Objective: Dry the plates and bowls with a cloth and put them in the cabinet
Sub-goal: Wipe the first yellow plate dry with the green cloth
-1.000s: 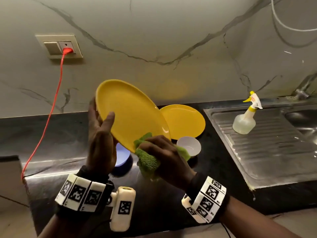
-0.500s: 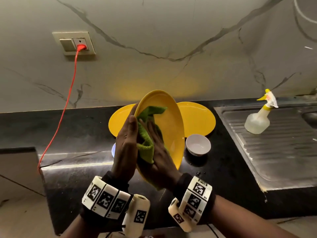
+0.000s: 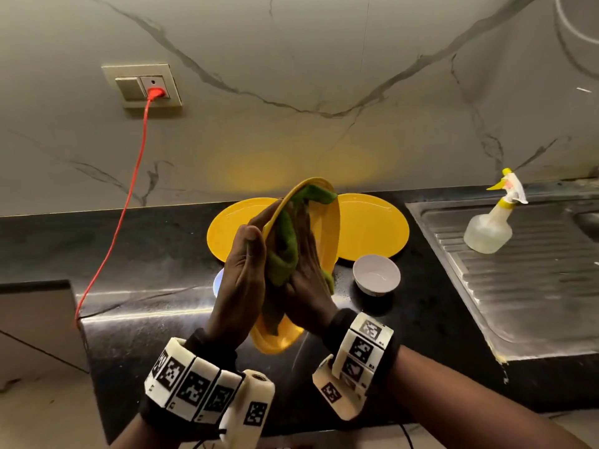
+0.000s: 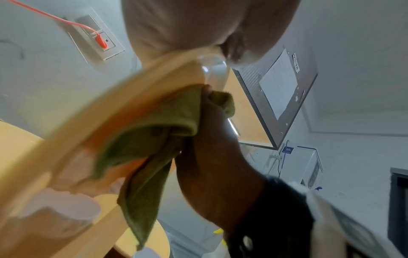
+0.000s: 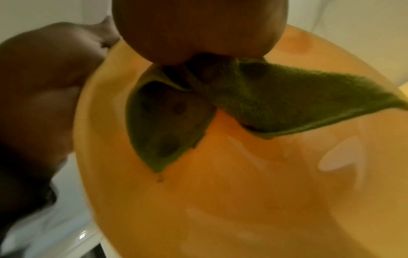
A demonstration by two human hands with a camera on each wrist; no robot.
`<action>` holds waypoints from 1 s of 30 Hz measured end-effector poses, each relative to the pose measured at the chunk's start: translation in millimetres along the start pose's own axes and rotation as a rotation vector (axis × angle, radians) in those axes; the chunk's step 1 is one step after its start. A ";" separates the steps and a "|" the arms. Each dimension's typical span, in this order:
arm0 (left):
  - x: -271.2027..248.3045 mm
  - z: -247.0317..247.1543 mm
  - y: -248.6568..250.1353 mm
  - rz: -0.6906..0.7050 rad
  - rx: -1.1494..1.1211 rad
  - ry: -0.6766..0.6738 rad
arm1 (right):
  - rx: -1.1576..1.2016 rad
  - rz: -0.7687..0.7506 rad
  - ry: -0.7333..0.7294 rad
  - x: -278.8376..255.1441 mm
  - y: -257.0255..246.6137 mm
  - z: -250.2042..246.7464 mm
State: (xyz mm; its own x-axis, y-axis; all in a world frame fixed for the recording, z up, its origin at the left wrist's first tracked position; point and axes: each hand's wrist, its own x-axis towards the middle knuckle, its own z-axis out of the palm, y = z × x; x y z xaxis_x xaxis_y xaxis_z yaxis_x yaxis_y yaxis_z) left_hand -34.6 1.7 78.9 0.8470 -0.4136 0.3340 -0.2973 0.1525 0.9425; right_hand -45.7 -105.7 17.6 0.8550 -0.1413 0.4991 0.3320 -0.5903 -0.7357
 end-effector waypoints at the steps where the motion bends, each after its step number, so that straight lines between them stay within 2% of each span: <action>1: -0.7 -1.1 -2.4 0.023 0.015 -0.016 | 0.052 0.033 0.018 4.9 3.0 -0.2; 3: -2.0 -3.0 -5.1 0.052 0.048 -0.030 | 0.201 0.146 0.080 15.0 10.8 -0.9; 5: -1.8 -4.0 -4.8 0.066 0.065 -0.024 | 0.231 0.246 0.117 18.5 9.9 0.2; 7: 0.9 -5.9 -3.1 0.082 0.030 -0.011 | 0.104 0.161 0.060 6.0 -5.3 3.8; 10: 7.0 -12.8 -2.2 0.043 0.001 0.020 | -0.036 -0.106 -0.049 -26.5 -30.1 10.6; 12: 7.6 -16.3 -2.8 -0.015 0.008 -0.016 | 0.018 -0.140 -0.104 -39.2 -29.6 13.3; 15: 4.1 -14.5 -7.4 -0.053 0.019 -0.023 | -0.025 -0.130 -0.100 -30.5 -17.9 15.3; 17: 1.6 -8.8 -8.9 -0.048 0.033 -0.023 | -0.046 -0.098 -0.024 -12.0 -9.2 14.5; 22: -7.4 -3.7 -9.7 0.013 0.042 -0.023 | 0.116 0.031 0.357 46.1 31.4 -3.5; 24: -9.2 -6.4 -10.5 0.026 0.077 -0.020 | 0.122 0.142 0.459 55.5 50.6 -6.3; 26: -10.3 -8.5 -10.4 0.023 0.092 -0.024 | 0.146 0.283 0.442 51.1 55.8 -2.6; 28: -9.0 -8.8 -8.5 0.028 0.113 -0.017 | 0.244 0.399 0.339 38.5 47.7 8.1; 30: -5.3 -10.5 -7.6 0.042 0.121 0.006 | 0.359 0.376 0.225 20.3 29.7 19.8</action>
State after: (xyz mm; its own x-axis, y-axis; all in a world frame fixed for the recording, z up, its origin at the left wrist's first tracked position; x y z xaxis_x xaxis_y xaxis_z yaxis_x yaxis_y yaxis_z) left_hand -32.2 12.1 69.9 0.8350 -0.4037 0.3738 -0.3833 0.0606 0.9216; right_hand -10.6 -110.3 -3.2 0.8473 -0.4790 0.2293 0.1695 -0.1652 -0.9716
